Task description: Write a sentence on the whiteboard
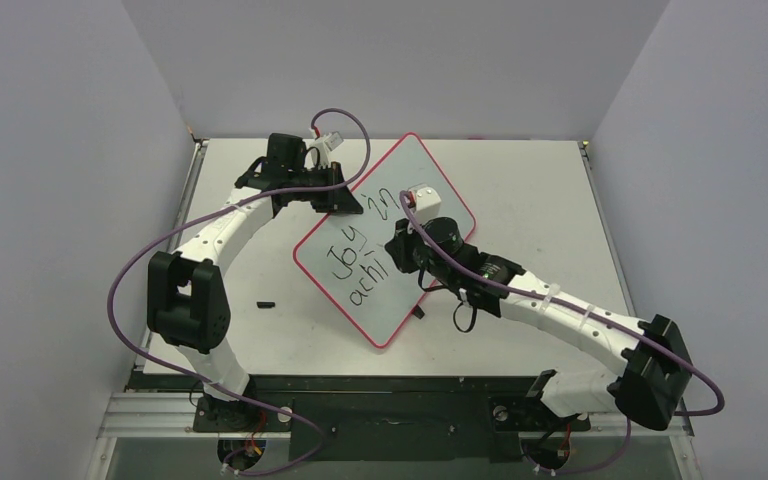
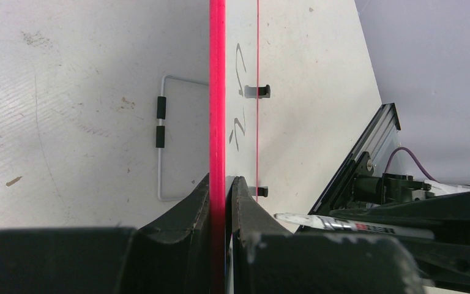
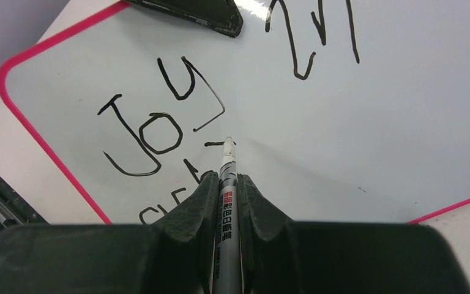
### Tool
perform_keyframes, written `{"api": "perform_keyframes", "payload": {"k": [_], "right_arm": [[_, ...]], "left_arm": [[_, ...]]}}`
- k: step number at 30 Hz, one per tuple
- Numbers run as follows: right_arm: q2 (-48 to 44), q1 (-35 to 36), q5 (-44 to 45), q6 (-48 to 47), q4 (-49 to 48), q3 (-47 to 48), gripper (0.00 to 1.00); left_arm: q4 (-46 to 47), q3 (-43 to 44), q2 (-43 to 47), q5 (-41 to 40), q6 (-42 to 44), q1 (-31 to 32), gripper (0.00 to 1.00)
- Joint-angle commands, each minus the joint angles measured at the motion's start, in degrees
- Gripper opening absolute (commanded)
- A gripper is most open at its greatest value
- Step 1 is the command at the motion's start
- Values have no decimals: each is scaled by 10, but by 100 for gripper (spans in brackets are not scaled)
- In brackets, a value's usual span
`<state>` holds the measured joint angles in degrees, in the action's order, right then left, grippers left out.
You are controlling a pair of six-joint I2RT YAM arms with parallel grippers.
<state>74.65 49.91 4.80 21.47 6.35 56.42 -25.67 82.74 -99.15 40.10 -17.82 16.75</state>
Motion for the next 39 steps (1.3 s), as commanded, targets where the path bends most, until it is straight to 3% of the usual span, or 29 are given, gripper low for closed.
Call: {"api": "perform_keyframes", "payload": {"k": [1,22,39], "right_arm": [[-27,-5,7,-6,-13,-9,0],[23,-14,-28,7,-31,-38,0],[49,-24,0,8,-38,-42,0]], "left_arm": [[27,-7,14,-87,79,4,0],[25,-5,16,-90,82,6,0],[22,-6,17,-93,85,9,0]]}}
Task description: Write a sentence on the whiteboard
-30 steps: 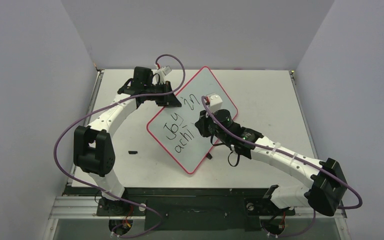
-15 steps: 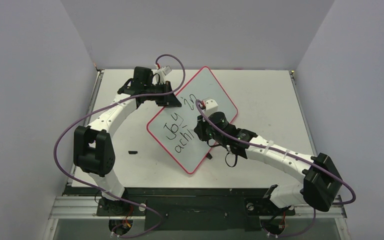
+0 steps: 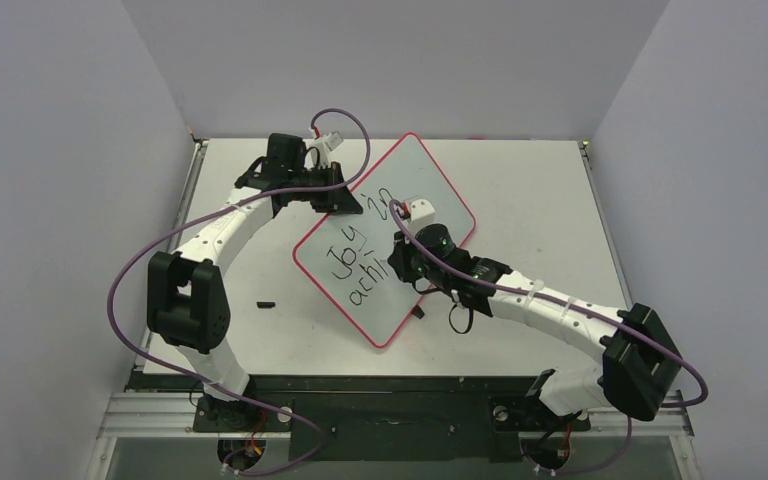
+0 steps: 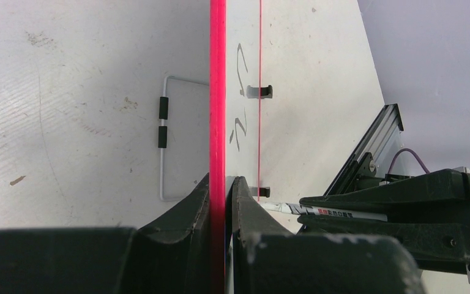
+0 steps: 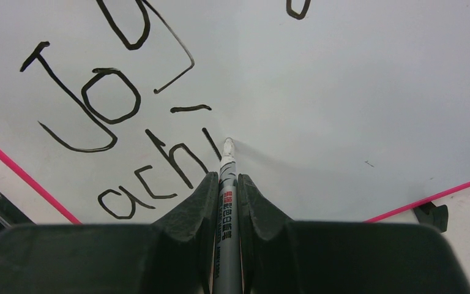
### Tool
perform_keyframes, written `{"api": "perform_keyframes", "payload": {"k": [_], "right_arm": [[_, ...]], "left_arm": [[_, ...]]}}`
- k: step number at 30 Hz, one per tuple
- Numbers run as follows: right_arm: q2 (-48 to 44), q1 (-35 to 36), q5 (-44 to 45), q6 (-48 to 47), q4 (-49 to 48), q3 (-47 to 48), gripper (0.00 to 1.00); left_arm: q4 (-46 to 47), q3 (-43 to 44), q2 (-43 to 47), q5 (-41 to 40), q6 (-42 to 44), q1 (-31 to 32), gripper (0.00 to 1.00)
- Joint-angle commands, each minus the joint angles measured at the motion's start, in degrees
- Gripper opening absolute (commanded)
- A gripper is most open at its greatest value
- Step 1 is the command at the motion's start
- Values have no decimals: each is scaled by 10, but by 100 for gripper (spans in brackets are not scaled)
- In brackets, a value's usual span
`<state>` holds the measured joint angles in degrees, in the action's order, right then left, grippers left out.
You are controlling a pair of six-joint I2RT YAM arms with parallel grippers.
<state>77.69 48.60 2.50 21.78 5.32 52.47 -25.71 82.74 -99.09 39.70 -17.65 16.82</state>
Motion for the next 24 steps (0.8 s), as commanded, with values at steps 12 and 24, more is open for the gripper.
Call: {"api": "perform_keyframes", "payload": {"k": [12,24], "right_arm": [[37,-24,6,9,-22,44,0],[33,-6,-20,20,-35,28,0]], "left_arm": [[22,-6,16,-90,84,9,0],[20,-6,16,-92,86,9,0]]}}
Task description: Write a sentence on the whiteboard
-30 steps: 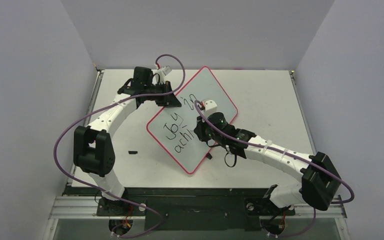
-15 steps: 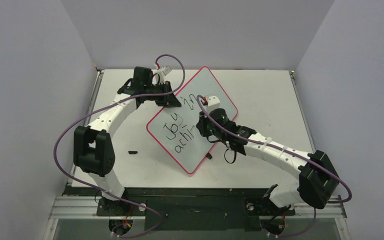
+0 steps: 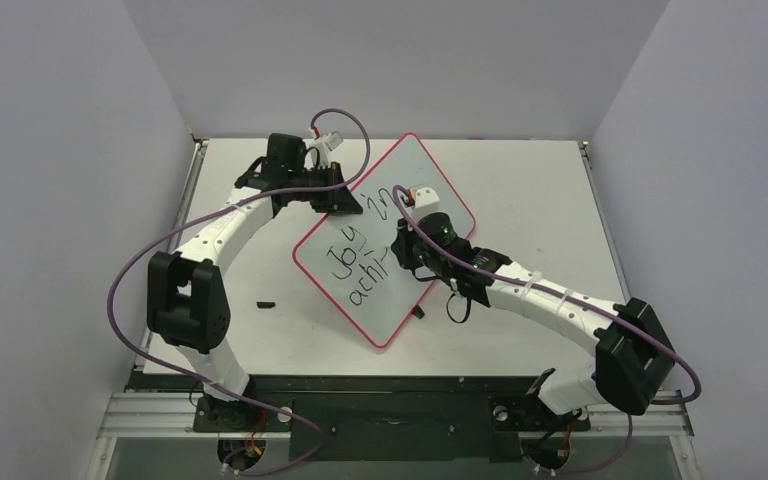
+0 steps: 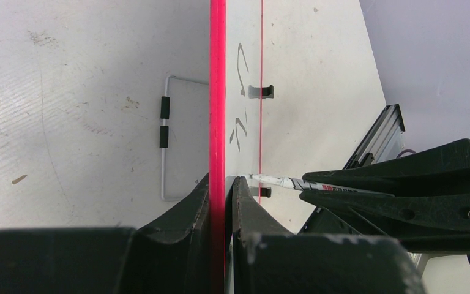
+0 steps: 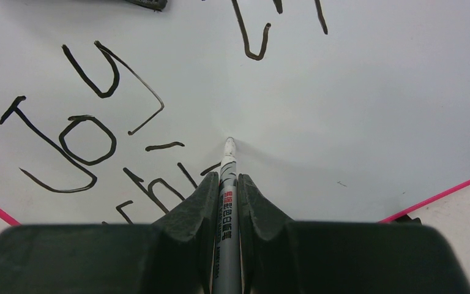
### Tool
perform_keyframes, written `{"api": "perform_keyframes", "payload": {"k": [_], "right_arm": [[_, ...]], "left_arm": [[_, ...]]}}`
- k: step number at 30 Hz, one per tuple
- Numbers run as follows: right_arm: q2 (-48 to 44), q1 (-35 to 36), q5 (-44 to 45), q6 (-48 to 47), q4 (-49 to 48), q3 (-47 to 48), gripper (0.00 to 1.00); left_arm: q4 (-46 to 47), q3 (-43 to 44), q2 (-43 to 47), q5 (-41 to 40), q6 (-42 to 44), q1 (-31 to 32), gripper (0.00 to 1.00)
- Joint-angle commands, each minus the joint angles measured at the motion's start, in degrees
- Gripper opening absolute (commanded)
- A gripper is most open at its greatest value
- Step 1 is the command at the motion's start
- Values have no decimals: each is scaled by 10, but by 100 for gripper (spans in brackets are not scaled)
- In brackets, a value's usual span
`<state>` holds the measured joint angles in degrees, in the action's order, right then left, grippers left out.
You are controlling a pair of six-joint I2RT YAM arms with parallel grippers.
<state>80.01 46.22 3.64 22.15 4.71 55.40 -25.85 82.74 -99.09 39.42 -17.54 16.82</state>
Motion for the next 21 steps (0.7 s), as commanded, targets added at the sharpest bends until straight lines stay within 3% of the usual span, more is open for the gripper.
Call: {"api": "perform_keyframes", "payload": {"k": [1,21], "right_arm": [[8,19,-31,19,-29,-5,0],[-25,35,-12,33,-30,-77,0]], "left_arm": [[22,-5,16,-90,85,9,0],[21,-6,19,-91,86,10,0]]}}
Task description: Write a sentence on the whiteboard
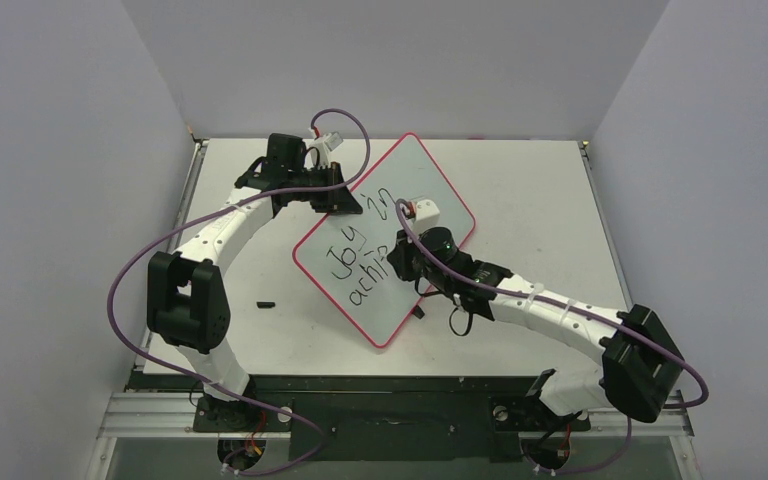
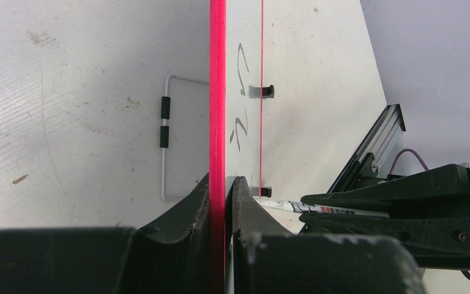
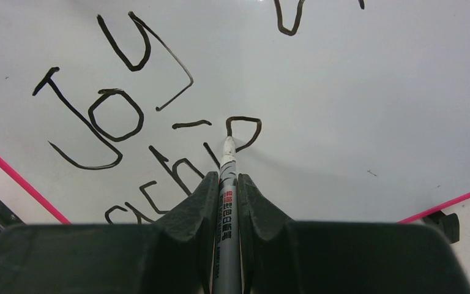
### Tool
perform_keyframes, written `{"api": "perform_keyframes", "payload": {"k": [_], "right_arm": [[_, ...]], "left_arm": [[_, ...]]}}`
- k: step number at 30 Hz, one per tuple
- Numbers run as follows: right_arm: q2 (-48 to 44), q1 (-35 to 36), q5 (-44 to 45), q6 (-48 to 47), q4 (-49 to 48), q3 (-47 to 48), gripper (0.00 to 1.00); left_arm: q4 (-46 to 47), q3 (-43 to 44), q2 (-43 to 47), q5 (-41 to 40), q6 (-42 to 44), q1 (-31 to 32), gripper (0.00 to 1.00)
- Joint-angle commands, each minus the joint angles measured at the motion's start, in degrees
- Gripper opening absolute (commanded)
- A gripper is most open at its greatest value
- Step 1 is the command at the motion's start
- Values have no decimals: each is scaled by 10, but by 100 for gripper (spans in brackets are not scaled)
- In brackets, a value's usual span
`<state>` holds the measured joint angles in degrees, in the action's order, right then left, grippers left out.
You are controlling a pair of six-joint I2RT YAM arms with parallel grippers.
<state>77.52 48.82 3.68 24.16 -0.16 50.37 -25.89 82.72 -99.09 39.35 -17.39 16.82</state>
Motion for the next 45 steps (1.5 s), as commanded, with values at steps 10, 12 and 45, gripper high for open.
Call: {"api": "perform_keyframes", "payload": {"k": [10,12,45], "right_arm": [[-22,10,7,15,24,-60,0],[-22,9,15,14,28,-60,0],[-22,-33,2,-16,30,41,0]], "left_arm": [[22,-6,21,-90,84,10,0],[22,-7,21,-90,84,10,0],[21,-8,25,-91,87,12,0]]}}
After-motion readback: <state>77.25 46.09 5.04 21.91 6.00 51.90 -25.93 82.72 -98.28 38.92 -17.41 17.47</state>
